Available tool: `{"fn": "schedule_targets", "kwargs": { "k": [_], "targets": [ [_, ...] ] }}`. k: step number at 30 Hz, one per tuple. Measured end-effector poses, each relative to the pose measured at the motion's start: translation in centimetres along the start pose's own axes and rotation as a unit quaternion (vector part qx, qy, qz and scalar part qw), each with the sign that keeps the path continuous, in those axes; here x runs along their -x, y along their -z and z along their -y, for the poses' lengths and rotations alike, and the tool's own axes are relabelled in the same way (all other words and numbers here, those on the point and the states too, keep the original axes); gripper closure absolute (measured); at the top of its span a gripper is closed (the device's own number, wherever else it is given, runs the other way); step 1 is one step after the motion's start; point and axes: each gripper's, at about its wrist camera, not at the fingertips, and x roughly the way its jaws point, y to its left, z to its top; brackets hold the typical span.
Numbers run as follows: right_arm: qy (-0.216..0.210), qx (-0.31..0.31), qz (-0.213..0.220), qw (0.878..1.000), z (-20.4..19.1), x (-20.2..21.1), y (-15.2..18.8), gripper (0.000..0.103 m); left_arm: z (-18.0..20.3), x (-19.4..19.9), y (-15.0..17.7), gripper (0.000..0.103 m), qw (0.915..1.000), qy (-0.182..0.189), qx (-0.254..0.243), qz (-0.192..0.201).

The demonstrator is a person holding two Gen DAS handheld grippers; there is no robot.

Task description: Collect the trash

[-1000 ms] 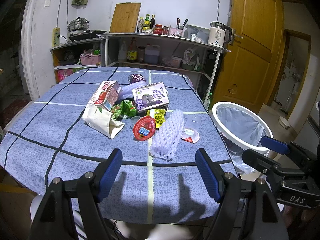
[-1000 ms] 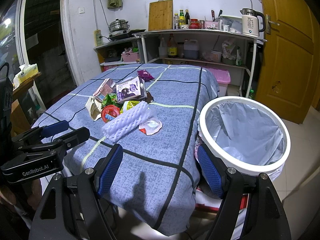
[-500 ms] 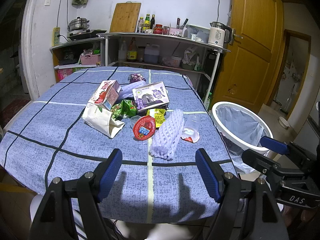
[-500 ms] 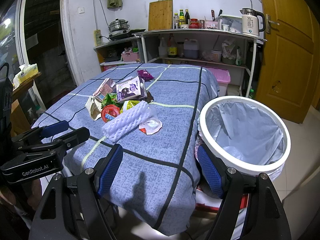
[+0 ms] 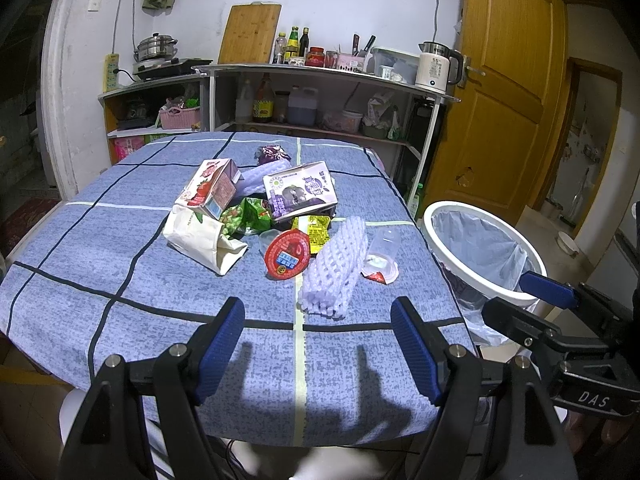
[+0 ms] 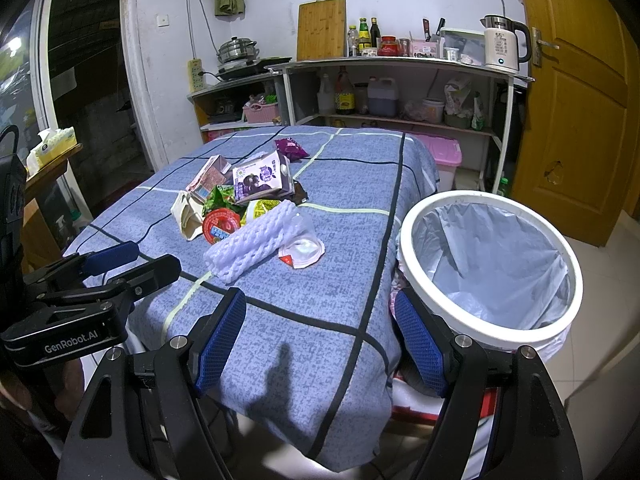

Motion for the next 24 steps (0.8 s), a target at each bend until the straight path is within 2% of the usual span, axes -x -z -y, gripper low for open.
{"fn": "schedule_targets", "kwargs": {
  "k": [9,18,20,24],
  "targets": [
    [-0.001,-0.003,-0.003,1.0,0.3,-0.5,0.3,0.026,0.1,-1.4,-0.1,0.026,0.9999,0.009,-0.007,-0.012],
    [-0.006,-0.003,-0.017,1.0,0.8,-1.9,-0.2,0.026,0.2,-5.0,-1.4,0.026,0.9989,0.022,-0.025,-0.033],
    [-0.008,-0.002,-0.021,1.0,0.9,-2.4,-0.3,0.026,0.4,-5.7,-1.5,0.029,0.9984,0.026,-0.032,-0.038],
    [-0.011,-0.004,-0.03,0.999,1.2,-3.4,-0.6,0.026,0.9,-7.2,-1.7,0.046,0.9968,0.037,-0.045,-0.053]
  ]
}}
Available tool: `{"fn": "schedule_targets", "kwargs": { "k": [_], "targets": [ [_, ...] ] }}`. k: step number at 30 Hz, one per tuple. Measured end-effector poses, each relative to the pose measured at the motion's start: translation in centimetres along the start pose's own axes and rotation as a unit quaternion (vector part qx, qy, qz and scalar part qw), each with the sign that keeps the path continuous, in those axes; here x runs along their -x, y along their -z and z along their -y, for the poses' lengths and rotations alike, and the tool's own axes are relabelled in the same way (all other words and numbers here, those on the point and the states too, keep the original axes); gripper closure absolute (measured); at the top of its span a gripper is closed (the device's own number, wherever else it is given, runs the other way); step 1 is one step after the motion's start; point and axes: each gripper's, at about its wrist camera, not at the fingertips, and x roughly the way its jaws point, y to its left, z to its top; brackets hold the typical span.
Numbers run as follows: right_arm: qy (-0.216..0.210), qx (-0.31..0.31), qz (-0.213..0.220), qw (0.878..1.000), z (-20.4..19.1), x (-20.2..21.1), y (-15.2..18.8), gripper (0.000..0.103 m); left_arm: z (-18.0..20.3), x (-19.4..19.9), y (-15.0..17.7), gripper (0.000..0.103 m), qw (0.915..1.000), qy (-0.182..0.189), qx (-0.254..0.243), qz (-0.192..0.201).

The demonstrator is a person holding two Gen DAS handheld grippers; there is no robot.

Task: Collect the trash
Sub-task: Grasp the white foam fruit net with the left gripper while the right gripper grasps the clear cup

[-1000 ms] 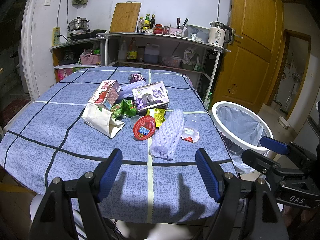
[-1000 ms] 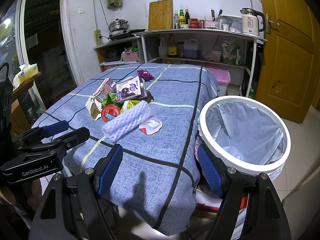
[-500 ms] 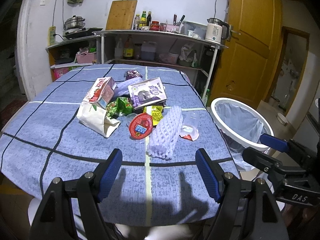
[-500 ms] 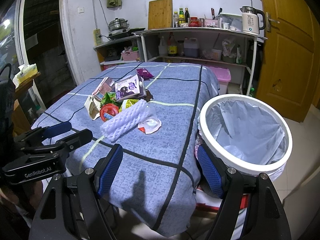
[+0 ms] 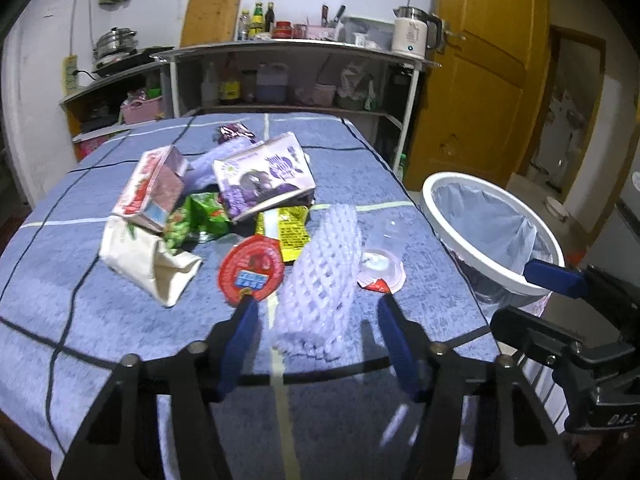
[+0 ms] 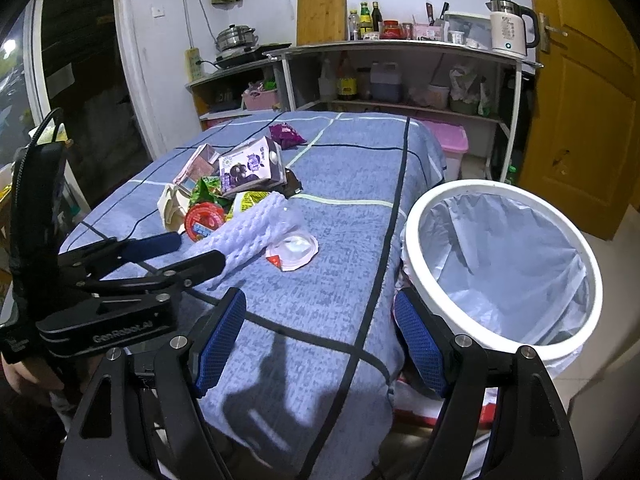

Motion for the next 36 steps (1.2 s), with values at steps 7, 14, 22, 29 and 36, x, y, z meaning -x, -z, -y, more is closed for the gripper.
{"fn": "schedule_targets", "kwargs": {
  "k": [7,14,22,29,36],
  "targets": [
    [-0.014,0.001,-0.013,1.0,0.2,-1.9,-0.9,0.026,-0.2,-1.2,0.0,0.068,0.9999,0.01,-0.002,-0.013],
    [-0.033,0.001,-0.023,0.999,0.1,-4.1,-2.4,0.027,-1.0,-0.7,0.2,0.077,0.9997,0.022,0.01,-0.009],
    [-0.049,0.019,-0.035,0.998,-0.9,-7.0,-4.1,0.044,-2.0,0.0,0.5,0.08,0.9991,0.031,0.028,-0.006],
    [-0.061,0.02,-0.049,0.997,-1.2,-8.8,-4.9,0.067,-2.4,0.1,0.5,0.08,0.9988,0.036,0.034,-0.006],
    [-0.06,0.016,-0.046,0.997,-1.1,-8.6,-4.9,0.07,-2.4,0.4,0.5,0.081,0.9987,0.039,0.031,-0.003]
  ]
}}
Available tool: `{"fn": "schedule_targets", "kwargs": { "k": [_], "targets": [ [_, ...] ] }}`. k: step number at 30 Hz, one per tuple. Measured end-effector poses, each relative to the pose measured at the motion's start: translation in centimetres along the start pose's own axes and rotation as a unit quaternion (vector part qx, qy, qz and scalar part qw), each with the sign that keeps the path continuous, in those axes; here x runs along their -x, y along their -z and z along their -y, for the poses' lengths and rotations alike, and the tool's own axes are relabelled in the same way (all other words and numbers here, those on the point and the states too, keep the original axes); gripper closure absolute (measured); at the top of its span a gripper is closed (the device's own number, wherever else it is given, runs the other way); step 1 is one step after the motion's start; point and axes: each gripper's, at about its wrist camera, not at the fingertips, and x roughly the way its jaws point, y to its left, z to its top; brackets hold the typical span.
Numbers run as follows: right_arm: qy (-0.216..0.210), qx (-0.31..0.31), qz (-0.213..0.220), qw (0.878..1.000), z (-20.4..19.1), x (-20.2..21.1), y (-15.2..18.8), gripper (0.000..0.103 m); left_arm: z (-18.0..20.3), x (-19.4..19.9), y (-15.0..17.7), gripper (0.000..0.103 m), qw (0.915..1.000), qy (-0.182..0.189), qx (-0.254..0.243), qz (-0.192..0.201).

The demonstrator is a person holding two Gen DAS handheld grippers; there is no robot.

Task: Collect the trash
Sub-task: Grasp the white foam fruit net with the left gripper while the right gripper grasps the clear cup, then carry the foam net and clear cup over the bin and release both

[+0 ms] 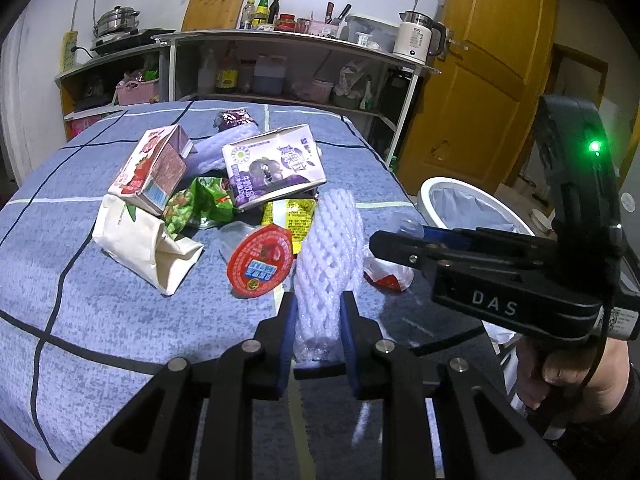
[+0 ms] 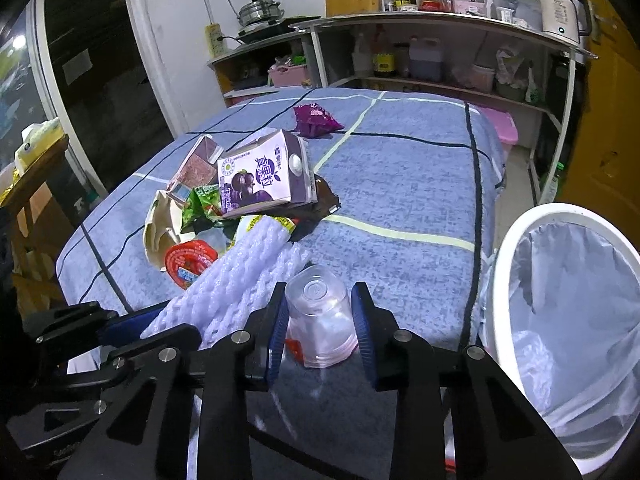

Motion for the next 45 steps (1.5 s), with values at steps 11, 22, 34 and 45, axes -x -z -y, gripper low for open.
{"fn": "schedule_targets", "kwargs": {
  "k": [11,22,34,45],
  "targets": [
    [0.015,-0.034,0.031,0.999,2.3,4.2,0.9,0.07,2.3,0.7,-1.4,0.082,0.9996,0.021,-0.017,0.009],
    [0.082,-0.092,0.058,0.991,9.1,8.6,2.6,0.07,7.4,-1.9,-4.2,0.082,0.9961,0.067,-0.057,0.004],
    [0.122,-0.144,0.048,0.981,14.8,9.8,4.7,0.07,13.2,-6.0,-6.3,0.082,0.9881,0.115,-0.101,-0.019],
    [0.129,-0.17,0.028,0.976,17.2,9.5,5.7,0.07,15.5,-8.8,-6.1,0.079,0.9848,0.126,-0.111,-0.045]
  ]
}}
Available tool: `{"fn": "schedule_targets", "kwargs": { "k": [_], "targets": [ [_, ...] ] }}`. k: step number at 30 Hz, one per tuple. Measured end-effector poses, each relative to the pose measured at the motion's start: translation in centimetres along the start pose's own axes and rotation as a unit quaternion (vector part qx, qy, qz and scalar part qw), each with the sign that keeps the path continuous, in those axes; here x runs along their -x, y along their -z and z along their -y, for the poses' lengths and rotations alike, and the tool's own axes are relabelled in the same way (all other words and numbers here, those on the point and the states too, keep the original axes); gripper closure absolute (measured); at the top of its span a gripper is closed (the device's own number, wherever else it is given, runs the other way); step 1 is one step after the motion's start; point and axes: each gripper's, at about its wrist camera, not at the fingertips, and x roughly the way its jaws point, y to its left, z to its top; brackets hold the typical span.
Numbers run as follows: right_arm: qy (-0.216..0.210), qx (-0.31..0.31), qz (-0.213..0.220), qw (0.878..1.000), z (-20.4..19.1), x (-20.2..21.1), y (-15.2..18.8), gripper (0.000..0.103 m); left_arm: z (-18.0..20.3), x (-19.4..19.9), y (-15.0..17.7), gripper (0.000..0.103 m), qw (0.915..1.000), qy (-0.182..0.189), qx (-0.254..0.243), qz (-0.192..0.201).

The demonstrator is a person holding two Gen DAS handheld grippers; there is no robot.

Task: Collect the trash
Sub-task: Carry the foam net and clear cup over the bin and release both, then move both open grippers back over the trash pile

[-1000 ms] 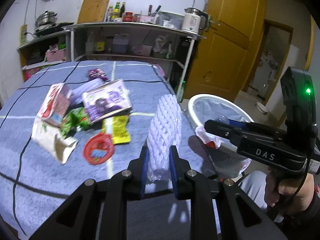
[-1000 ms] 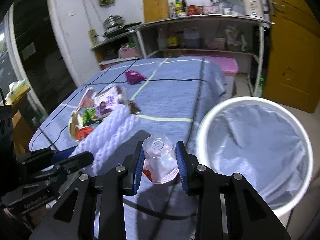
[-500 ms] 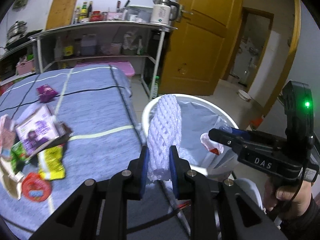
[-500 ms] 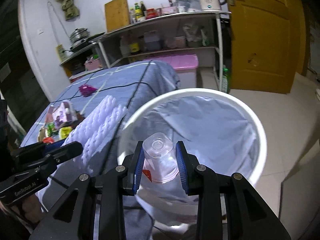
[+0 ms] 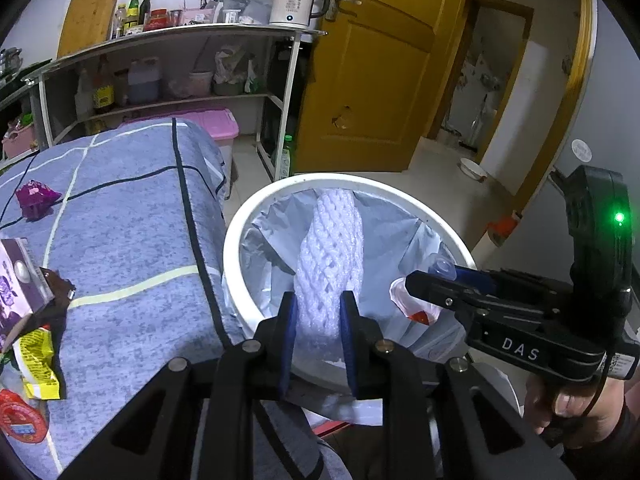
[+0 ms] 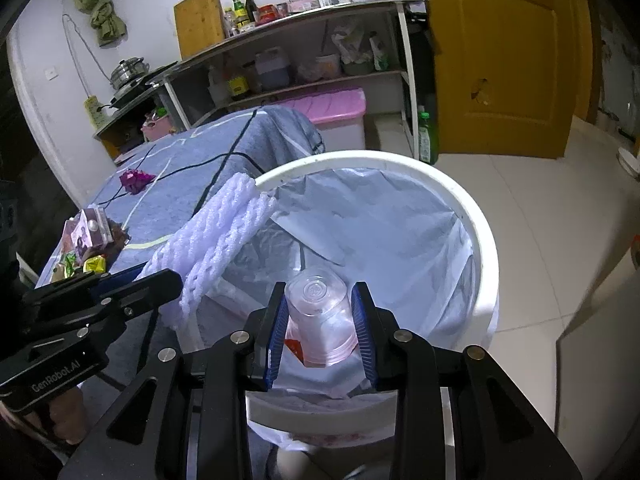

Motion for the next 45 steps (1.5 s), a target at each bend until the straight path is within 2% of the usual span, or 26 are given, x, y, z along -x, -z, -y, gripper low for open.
{"fn": "schedule_targets", "kwargs": {
  "k": [5,7,8,17,25,29,45],
  "targets": [
    [0.002,-0.004,-0.002,1.0,0.2,-0.3,0.0,0.067,-0.5,-0.3,-0.1,0.074,1.0,0.002,0.0,-0.004],
    [0.002,-0.005,-0.001,1.0,0.2,-0.4,0.0,0.061,-0.7,-0.3,-0.1,0.058,1.0,0.004,0.003,-0.002],
    [0.003,-0.006,0.0,1.0,0.3,-0.4,0.1,0.059,-0.7,-0.2,0.0,0.056,1.0,0.004,0.005,0.0],
    [0.006,0.001,0.009,1.0,-0.3,0.5,-0.1,0.058,-1.0,1.1,0.2,0.055,0.9998,0.001,0.01,0.014],
    [0.004,0.029,0.03,0.999,-2.5,2.7,-0.1,0.058,-1.5,3.6,0.7,0.054,0.9992,-0.007,0.018,0.036],
    [-0.003,0.045,0.037,0.998,-3.9,3.5,0.0,0.058,-1.9,5.1,1.2,0.049,0.9985,-0.016,0.024,0.047],
    [-0.042,0.095,0.041,0.994,-9.8,4.8,1.4,0.058,-4.9,9.9,4.3,0.049,0.9937,-0.064,0.055,0.074]
  ]
}}
